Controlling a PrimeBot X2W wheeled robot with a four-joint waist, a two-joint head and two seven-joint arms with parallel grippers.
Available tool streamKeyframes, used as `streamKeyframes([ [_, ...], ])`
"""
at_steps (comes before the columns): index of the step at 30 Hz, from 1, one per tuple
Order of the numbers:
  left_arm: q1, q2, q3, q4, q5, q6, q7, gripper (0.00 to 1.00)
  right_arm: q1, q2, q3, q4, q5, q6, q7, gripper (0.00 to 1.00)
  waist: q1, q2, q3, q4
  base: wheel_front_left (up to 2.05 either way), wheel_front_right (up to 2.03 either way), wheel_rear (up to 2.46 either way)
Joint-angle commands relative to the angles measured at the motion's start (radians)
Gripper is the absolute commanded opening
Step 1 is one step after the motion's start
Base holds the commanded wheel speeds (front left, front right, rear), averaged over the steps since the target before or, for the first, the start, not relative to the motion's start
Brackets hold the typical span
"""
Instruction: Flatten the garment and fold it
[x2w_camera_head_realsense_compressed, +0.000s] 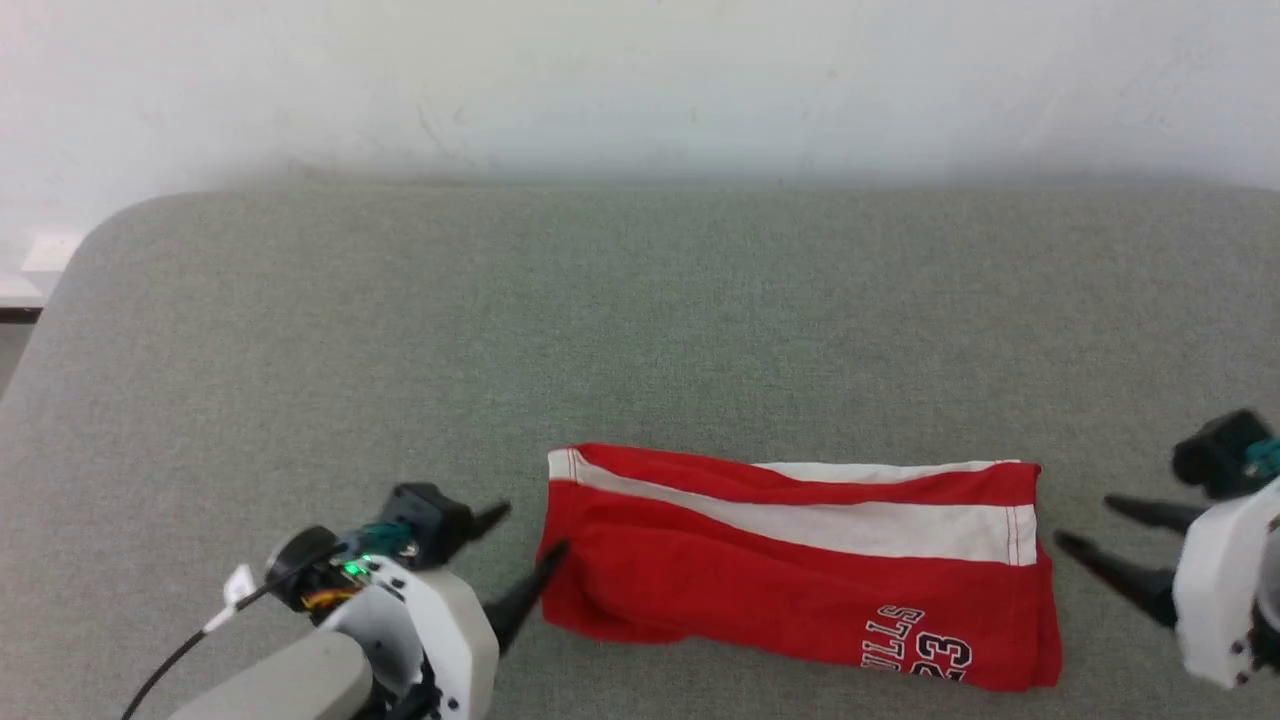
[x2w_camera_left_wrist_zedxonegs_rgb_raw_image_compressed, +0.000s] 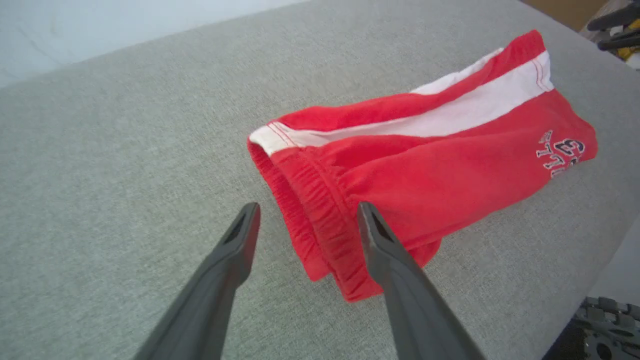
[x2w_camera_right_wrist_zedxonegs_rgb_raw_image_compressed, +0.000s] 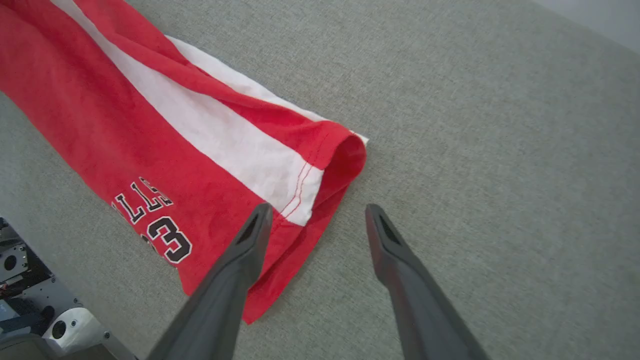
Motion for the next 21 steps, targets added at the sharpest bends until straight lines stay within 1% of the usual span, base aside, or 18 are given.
streamKeyframes([
  [1,0.016,0.018,0.03,-0.033,0.018,0.042,-0.044,1.0,-0.003,-0.023,-0.035,-0.028,-0.021,-0.002,0.015,1.0,0.0,-0.0001,-0.017,0.007,0.0,0.0,0.0],
  [4,0.014,0.042,0.072,-0.082,0.077,0.129,-0.135,1.0,0.0,-0.053,-0.108,-0.065,-0.042,-0.002,0.056,1.0,0.0,-0.0001,-0.019,0.014,0.0,0.0,0.0],
  [5,0.014,0.042,0.072,-0.082,0.077,0.129,-0.135,1.0,0.0,-0.053,-0.108,-0.065,-0.042,-0.002,0.056,1.0,0.0,-0.0001,-0.019,0.014,0.0,0.0,0.0],
  [7,0.023,0.037,0.117,-0.105,0.087,0.187,-0.199,1.0,0.007,-0.068,-0.151,-0.08,-0.061,-0.002,0.095,1.0,0.0,-0.0001,-0.018,0.019,0.0,0.0,0.0],
  [10,0.033,0.035,0.173,-0.121,0.155,0.278,-0.243,1.0,0.029,-0.071,-0.197,-0.098,-0.074,-0.002,0.177,1.0,0.0,-0.0001,-0.016,0.025,0.0,0.0,0.0],
  [12,0.057,0.01,0.24,-0.141,0.175,0.337,-0.251,1.0,0.045,-0.063,-0.224,-0.099,-0.068,-0.002,0.244,1.0,0.0,-0.0001,-0.013,0.028,0.0,0.0,0.0],
  [16,0.124,-0.044,0.39,-0.213,0.321,0.442,-0.253,1.0,0.076,-0.026,-0.274,-0.09,-0.059,-0.002,0.37,1.0,0.0,-0.0001,0.0,0.036,0.0,0.0,0.0],
  [19,0.192,-0.088,0.468,-0.249,0.431,0.498,-0.253,1.0,0.099,0.016,-0.303,-0.076,-0.078,-0.002,0.435,1.0,0.0,-0.0001,0.011,0.044,0.0,0.0,0.0],
  [21,0.234,-0.116,0.51,-0.266,0.486,0.516,-0.253,1.0,0.111,0.054,-0.325,-0.056,-0.094,-0.002,0.464,1.0,0.0,-0.0001,0.019,0.048,0.0,0.0,0.0],
])
